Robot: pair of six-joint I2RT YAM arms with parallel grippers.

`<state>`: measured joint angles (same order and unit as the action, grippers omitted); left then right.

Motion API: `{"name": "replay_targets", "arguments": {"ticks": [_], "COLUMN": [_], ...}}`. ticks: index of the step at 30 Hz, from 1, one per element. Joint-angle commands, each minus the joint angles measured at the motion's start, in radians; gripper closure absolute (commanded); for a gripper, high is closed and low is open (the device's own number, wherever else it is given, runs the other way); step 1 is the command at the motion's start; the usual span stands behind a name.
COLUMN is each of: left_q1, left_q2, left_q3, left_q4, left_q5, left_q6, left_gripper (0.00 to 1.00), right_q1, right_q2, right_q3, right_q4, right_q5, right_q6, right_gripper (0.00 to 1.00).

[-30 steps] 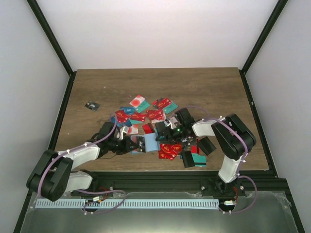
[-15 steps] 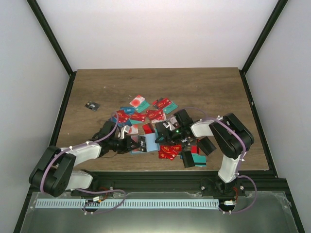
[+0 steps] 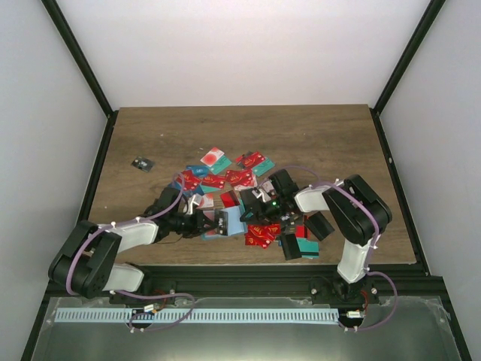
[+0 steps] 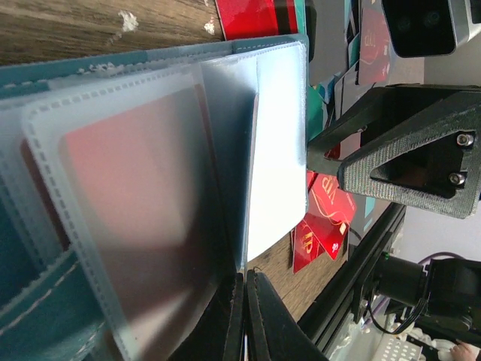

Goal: Put the credit cards into the card holder
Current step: Insert the credit card into the card holder.

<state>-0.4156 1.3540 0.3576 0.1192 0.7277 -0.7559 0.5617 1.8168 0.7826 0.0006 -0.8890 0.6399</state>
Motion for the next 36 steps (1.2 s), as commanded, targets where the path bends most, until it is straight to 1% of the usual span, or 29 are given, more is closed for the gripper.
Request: {"name": "replay_targets", "arguments": {"ticks": [1, 17, 23, 30, 36], "left_q1": [0.002, 0.027, 0.022, 0.005, -0.015], "left_q2": [0.007, 0.039, 0.061, 0.083, 0.124], "left_q3": [0.022, 0.040, 0.012, -0.030, -0.036], "left_q4": [0.027, 0.036, 0.093, 0.161, 0.204], "left_q5": [-0.010, -0.004, 0.027, 0.027, 0.033], "left_q6": [0.009, 0.022, -0.002, -0.041, -0.045], "left_gripper": [0.96, 0.96, 0.96, 0.96, 0.96], "right_q1": [0.021, 0.023, 0.023, 0.029, 0.043], "right_q2": [0.021, 0.026, 0.036, 0.052, 0.072], "right_q3": [-0.008, -0.012, -0.001, 0.000, 0.002], "right_q4": [0.002, -0.004, 0.003, 0.043, 0.058], "right_q5": [-0.007, -0.006, -0.004, -0.011, -0.004], "right_q6": [-0.014, -0.016, 0.014, 0.069, 0.091], "right_gripper": [0.63, 0.64, 0.66, 0.68, 0.71]}}
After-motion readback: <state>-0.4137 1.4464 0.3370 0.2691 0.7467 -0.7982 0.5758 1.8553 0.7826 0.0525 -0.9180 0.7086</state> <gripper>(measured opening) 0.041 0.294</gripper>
